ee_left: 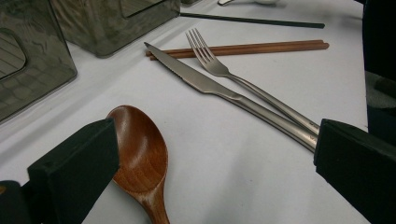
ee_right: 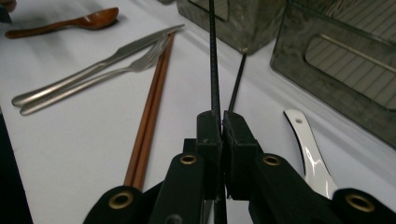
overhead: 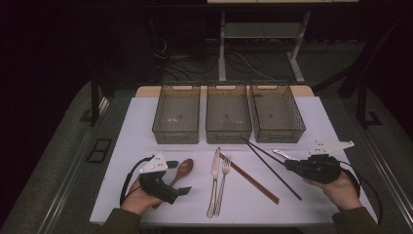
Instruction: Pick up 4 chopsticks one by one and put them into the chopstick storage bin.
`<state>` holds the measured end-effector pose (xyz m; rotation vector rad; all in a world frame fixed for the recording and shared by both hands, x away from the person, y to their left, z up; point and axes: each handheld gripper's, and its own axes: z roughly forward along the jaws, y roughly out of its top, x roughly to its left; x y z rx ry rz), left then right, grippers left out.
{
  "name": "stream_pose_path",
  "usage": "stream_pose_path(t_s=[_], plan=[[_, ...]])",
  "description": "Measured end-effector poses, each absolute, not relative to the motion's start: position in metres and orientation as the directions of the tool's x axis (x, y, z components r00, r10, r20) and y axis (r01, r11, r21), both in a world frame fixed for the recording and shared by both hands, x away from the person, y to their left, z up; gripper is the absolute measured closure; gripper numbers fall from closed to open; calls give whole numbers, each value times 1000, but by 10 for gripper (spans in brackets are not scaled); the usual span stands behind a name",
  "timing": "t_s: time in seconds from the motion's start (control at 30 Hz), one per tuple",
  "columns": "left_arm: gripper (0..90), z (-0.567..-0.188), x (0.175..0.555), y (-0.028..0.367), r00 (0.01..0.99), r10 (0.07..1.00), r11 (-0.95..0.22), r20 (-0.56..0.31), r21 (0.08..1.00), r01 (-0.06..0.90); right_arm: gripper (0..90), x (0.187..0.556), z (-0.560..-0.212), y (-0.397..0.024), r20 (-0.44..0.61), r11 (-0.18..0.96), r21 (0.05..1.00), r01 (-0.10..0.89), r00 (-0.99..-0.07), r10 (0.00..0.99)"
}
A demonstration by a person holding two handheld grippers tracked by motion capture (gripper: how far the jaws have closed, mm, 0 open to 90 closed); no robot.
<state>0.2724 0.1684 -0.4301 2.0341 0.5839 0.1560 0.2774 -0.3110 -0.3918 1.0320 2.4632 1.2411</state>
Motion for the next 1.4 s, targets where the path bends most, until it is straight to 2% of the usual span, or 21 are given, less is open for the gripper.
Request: stream_pose_path(t_s=[1.4], plan=[[0,-432,273,166,880,457,-421,-127,841,340,860,326,-374,-238,124,406,792,457,-770,625]])
